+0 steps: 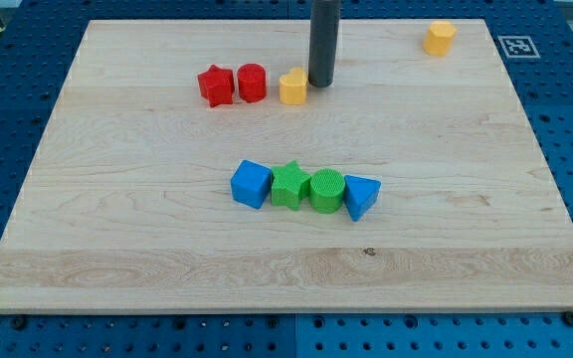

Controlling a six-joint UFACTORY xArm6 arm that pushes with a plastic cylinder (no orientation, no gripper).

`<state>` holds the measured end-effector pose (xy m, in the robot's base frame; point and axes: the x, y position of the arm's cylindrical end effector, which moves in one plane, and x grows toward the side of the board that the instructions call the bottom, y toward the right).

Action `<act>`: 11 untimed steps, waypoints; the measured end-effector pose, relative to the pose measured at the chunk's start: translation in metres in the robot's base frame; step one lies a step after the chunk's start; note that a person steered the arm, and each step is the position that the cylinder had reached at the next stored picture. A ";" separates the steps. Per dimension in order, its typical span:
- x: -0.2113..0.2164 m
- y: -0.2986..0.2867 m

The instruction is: Move the yellow hexagon to down and a bit left

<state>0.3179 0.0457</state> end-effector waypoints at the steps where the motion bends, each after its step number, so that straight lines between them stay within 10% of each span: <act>1: -0.028 0.014; 6: -0.126 0.214; 11: -0.064 0.164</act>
<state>0.2536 0.2095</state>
